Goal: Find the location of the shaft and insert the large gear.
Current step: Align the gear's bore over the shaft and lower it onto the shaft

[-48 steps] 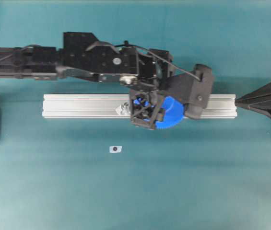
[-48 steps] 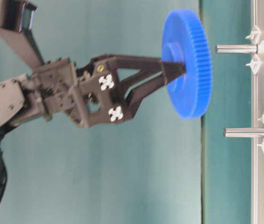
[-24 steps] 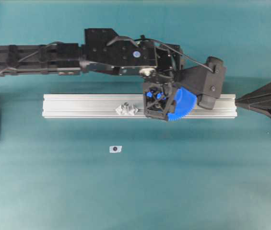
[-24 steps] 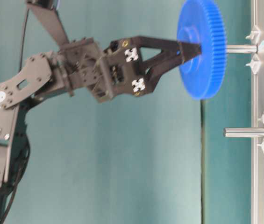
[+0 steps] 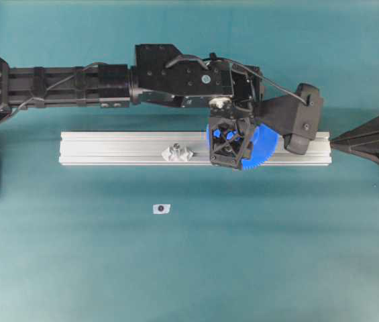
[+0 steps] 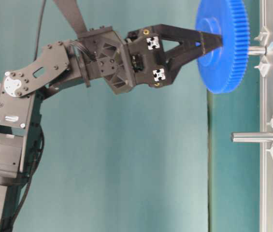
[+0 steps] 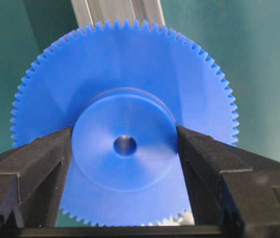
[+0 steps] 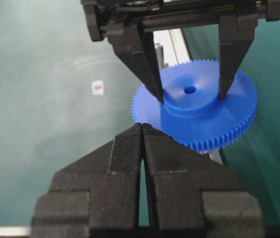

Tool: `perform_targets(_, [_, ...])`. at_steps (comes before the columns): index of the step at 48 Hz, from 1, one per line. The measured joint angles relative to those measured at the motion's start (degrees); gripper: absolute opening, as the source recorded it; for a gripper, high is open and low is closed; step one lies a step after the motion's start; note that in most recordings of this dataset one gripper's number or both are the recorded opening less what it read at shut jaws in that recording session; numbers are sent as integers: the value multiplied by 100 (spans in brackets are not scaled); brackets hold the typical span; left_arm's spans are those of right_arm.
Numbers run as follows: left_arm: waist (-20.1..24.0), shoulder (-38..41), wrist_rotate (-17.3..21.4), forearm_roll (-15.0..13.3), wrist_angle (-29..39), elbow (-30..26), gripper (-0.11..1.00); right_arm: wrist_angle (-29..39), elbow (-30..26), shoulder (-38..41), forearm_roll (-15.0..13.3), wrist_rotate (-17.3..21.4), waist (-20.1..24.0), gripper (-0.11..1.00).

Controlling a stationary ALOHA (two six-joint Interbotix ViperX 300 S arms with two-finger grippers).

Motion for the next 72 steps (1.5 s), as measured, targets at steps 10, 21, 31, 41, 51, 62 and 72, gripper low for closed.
perform_targets(10, [35, 18, -9, 0, 18, -9, 71, 18, 0, -18, 9, 0, 0, 1])
perform_targets(21, [132, 26, 0, -9, 26, -9, 71, 18, 0, -18, 9, 0, 0, 1])
perform_targets(31, [237, 35, 0, -9, 35, -9, 71, 18, 0, -18, 0, 0, -9, 1])
perform_targets(41, [246, 53, 0, -9, 35, -9, 71, 18, 9, -26, 9, 0, -9, 1])
perform_targets(51, [272, 53, -18, -18, 35, -9, 71, 18, 9, -26, 9, 0, 0, 1])
perform_targets(62, [299, 53, 9, -18, 105, -9, 71, 18, 18, -26, 9, 0, 0, 1])
perform_targets(72, [325, 0, -26, -26, 123, 149, 71, 18, 18, -35, 9, 0, 0, 1])
